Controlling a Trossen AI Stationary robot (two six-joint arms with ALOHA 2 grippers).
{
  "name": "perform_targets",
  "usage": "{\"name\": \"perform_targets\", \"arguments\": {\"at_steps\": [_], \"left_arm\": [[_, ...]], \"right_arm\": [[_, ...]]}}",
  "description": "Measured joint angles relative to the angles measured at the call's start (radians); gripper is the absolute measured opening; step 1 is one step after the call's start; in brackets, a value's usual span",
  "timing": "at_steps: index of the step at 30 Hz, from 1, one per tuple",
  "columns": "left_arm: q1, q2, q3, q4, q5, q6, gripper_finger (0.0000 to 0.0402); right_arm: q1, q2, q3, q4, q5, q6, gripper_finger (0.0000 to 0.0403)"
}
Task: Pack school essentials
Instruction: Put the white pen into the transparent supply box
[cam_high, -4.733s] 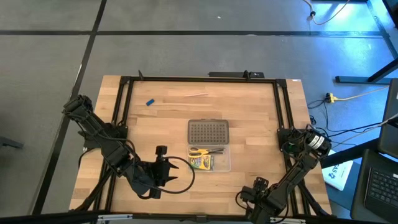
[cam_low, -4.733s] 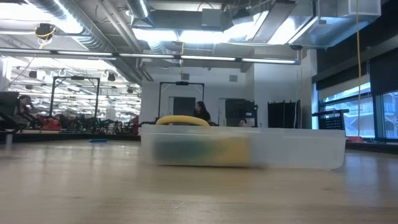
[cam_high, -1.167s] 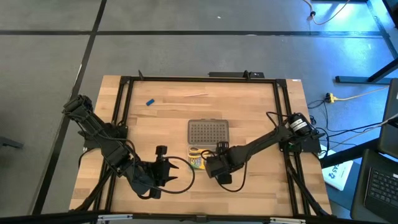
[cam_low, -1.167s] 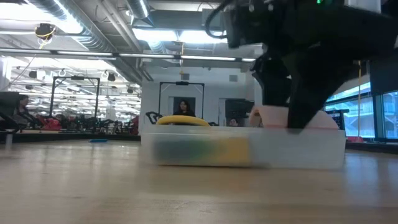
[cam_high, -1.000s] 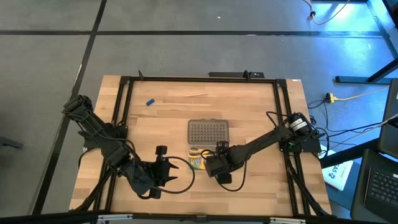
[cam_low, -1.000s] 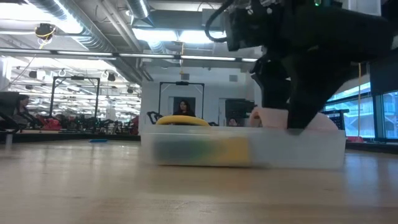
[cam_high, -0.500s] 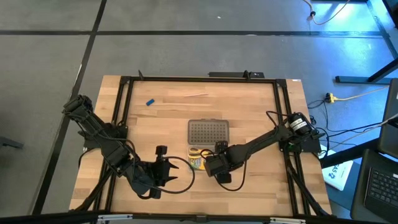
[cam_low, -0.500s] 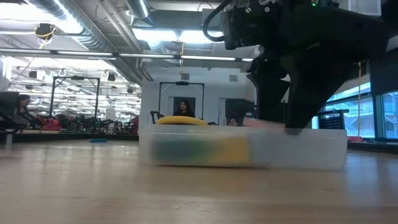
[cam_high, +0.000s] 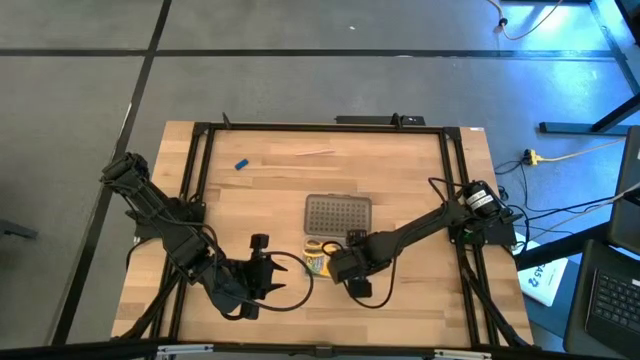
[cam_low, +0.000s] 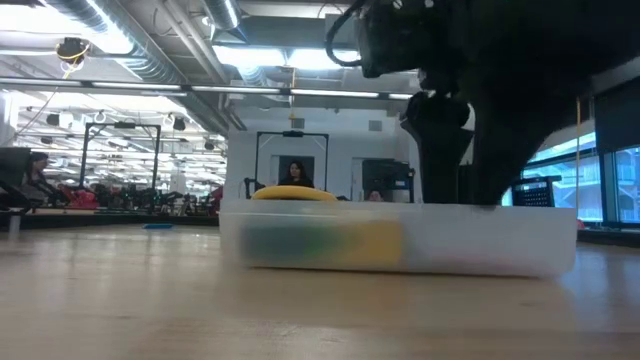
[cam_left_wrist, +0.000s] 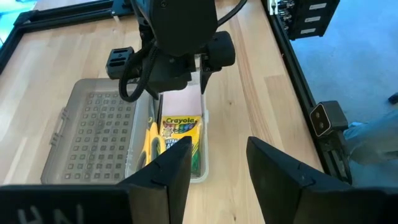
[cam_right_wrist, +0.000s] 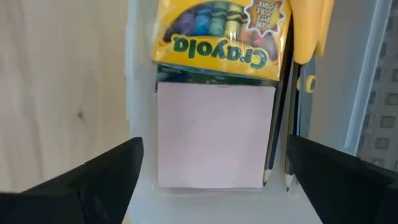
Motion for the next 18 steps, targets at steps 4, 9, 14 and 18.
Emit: {"name": "perform_targets", "arguments": {"at_steps": [4, 9, 14, 18], "left_arm": [[0.0, 0.0, 0.0, 0.0, 0.0, 0.0, 0.0148], [0.0, 0.0, 0.0, 0.0, 0.0, 0.0, 0.0148], [0.0, 0.0, 0.0, 0.0, 0.0, 0.0, 0.0148], [0.0, 0.0, 0.0, 0.0, 0.0, 0.0, 0.0148]], "right_arm": [[0.0, 0.0, 0.057, -0.042, 0.027, -0.011, 0.0396], [0.001, 0.0, 0.149, -0.138, 0.084, -0.042, 0.0396], [0.001, 0.0, 0.234, -0.205, 0.102, -0.096, 0.0396], [0.009, 0.0, 0.295, -0.222, 0.103, -0.152, 0.0396]]}}
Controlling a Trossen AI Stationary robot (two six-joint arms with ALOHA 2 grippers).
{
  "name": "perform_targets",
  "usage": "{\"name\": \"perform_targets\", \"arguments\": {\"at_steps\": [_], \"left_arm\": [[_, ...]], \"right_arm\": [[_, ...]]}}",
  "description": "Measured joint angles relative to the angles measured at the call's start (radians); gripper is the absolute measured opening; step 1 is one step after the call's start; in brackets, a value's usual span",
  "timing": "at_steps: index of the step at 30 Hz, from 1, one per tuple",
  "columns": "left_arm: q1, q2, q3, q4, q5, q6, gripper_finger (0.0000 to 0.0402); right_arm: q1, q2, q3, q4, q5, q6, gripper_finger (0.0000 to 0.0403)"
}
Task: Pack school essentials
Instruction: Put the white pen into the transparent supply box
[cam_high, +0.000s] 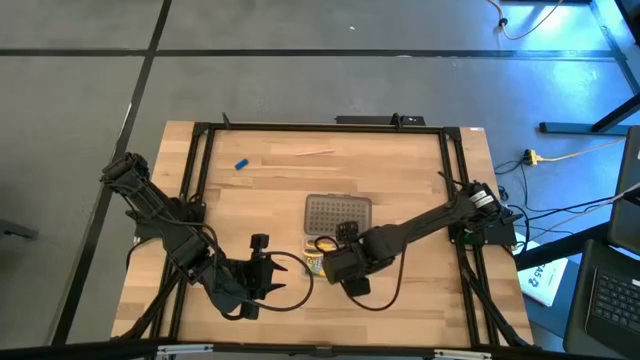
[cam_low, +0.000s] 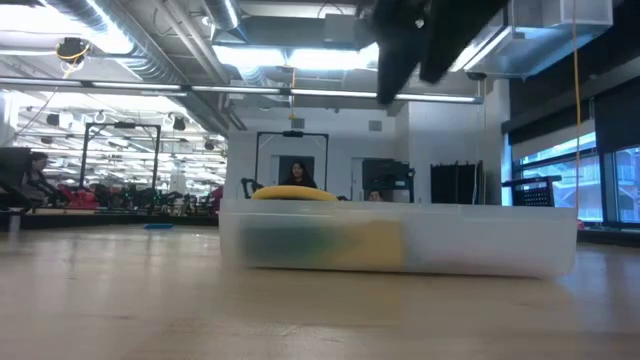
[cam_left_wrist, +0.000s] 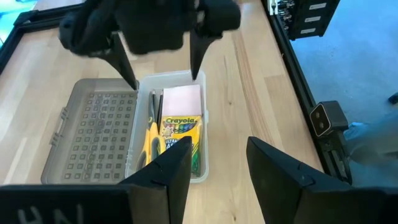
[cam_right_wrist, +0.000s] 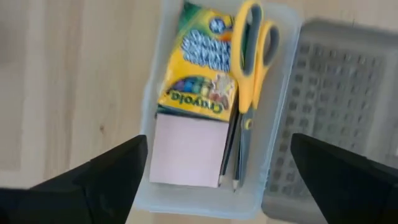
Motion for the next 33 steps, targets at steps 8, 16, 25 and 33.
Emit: {"name": "perform_targets", "arguments": {"at_steps": [8, 16, 25, 33], "left_arm": [[0.0, 0.0, 0.0, 0.0, 0.0, 0.0, 0.0148], [0.0, 0.0, 0.0, 0.0, 0.0, 0.0, 0.0148], [0.062, -0.037, 0.0, -0.108, -0.06, -0.086, 0.0148], [0.12, -0.168, 0.001, -0.429, -0.076, -0.284, 0.0148]], "right_arm": [[-0.022, -0.001, 0.116, -0.143, 0.276, -0.064, 0.0396], [-0.133, -0.011, 0.123, -0.102, 0.129, -0.158, 0.0396], [-0.194, -0.018, 0.122, -0.097, 0.118, -0.226, 0.0396], [-0.334, -0.025, 0.122, 0.01, 0.003, -0.362, 0.0396]]}}
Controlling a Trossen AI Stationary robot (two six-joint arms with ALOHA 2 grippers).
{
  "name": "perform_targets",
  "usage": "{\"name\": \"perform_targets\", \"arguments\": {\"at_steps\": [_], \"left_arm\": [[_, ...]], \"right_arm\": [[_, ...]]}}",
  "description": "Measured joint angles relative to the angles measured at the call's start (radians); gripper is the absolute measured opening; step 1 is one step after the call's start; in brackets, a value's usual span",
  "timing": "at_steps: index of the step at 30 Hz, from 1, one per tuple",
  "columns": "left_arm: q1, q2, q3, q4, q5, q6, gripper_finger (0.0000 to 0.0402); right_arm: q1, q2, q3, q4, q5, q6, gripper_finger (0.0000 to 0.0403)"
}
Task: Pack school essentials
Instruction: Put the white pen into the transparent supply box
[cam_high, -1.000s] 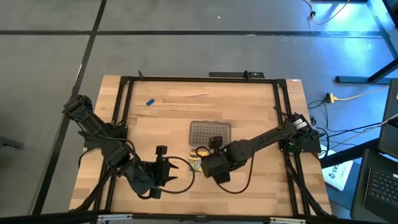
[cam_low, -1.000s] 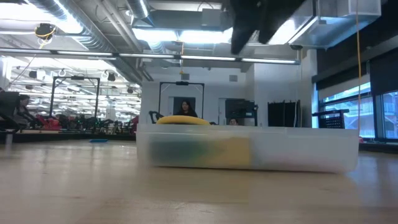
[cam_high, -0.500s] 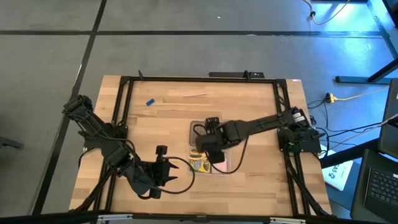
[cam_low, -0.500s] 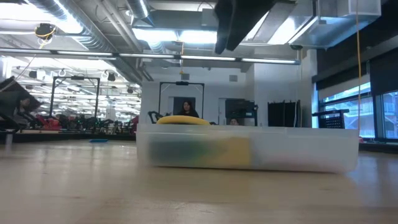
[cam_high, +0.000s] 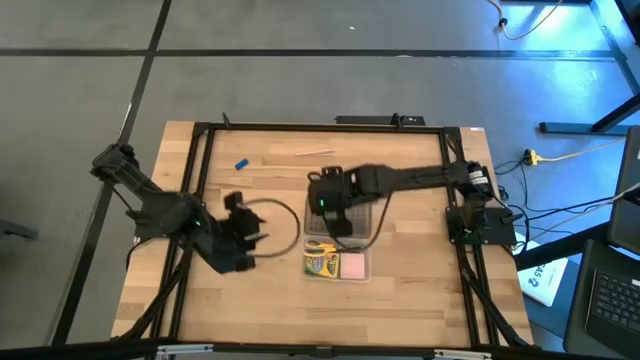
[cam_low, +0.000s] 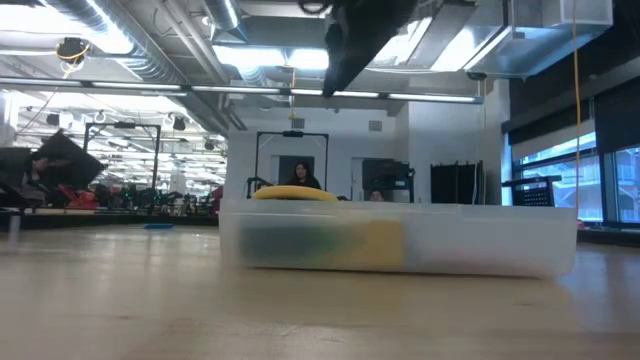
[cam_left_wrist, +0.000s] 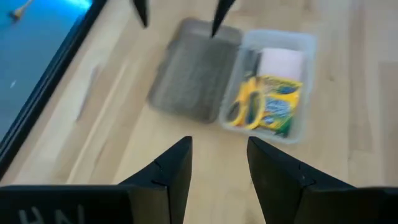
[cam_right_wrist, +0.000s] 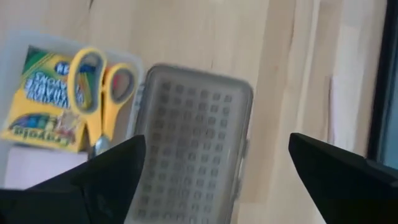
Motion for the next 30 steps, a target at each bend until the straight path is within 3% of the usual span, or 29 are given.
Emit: {"name": "perform_targets", "arguments": {"at_steps": [10, 17, 24, 30], "left_arm": [[0.016, -0.163, -0.089, -0.098, 0.001, -0.09, 0.0148], [0.016, -0.294, -0.203, -0.097, 0.001, -0.136, 0.0148], [0.02, -0.363, -0.249, -0.096, -0.019, -0.128, 0.0148], [0.037, -0.385, -0.262, -0.096, -0.022, -0.085, 0.0148]], "right_arm": [[-0.241, 0.0, 0.0, 0.083, -0.176, -0.075, 0.0396], [-0.325, 0.001, -0.002, 0.158, -0.19, -0.115, 0.0396], [-0.367, 0.026, -0.003, 0.174, -0.345, -0.095, 0.0396], [-0.361, 0.036, -0.002, 0.172, -0.246, -0.072, 0.0395]]}}
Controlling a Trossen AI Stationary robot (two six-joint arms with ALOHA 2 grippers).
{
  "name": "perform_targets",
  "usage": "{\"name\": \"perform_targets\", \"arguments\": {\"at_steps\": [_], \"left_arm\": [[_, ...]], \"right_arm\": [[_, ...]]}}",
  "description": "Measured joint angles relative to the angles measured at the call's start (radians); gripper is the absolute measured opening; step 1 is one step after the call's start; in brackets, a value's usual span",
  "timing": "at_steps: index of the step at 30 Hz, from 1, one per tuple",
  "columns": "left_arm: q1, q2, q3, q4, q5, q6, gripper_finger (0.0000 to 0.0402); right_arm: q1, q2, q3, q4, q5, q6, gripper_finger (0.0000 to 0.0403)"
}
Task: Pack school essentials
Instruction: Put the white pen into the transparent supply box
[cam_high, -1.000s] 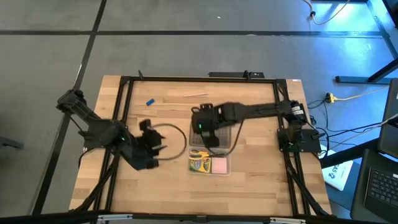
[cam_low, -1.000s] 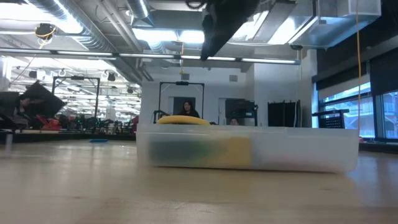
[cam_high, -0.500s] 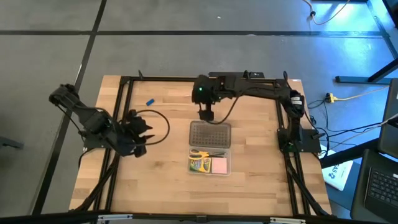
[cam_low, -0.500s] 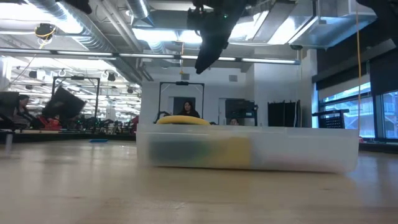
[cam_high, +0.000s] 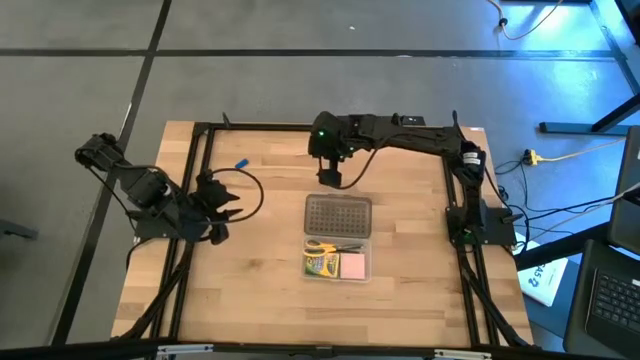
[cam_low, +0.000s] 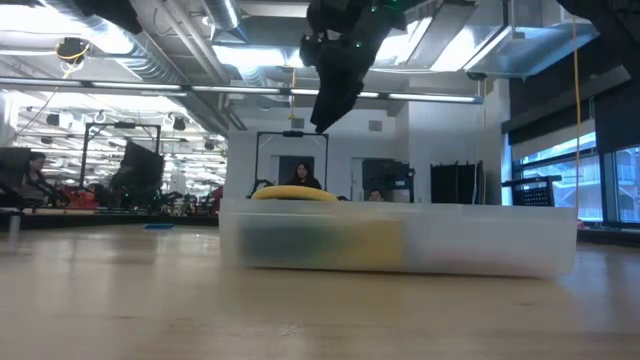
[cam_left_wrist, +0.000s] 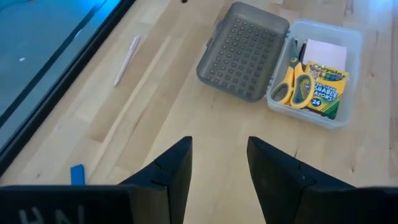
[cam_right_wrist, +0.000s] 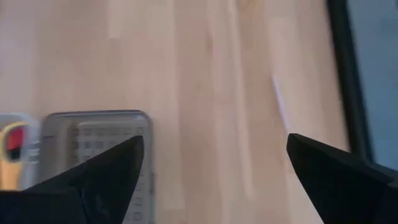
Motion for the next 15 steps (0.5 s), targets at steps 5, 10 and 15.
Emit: {"name": "perform_targets", "arguments": {"at_steps": [5, 10, 15], "left_arm": [[0.011, 0.001, 0.0, 0.0, 0.0, 0.029, 0.0148], [0.011, 0.001, 0.0, 0.0, 0.0, 0.029, 0.0148], [0.011, 0.001, 0.0, 0.0, -0.019, 0.029, 0.0148]], "right_arm": [[-0.005, 0.011, 0.0, 0.004, 0.022, -0.004, 0.0371], [-0.042, 0.046, 0.0, 0.027, 0.014, -0.097, 0.0329], [-0.095, 0.118, 0.0, 0.032, -0.069, -0.127, 0.0302]]}}
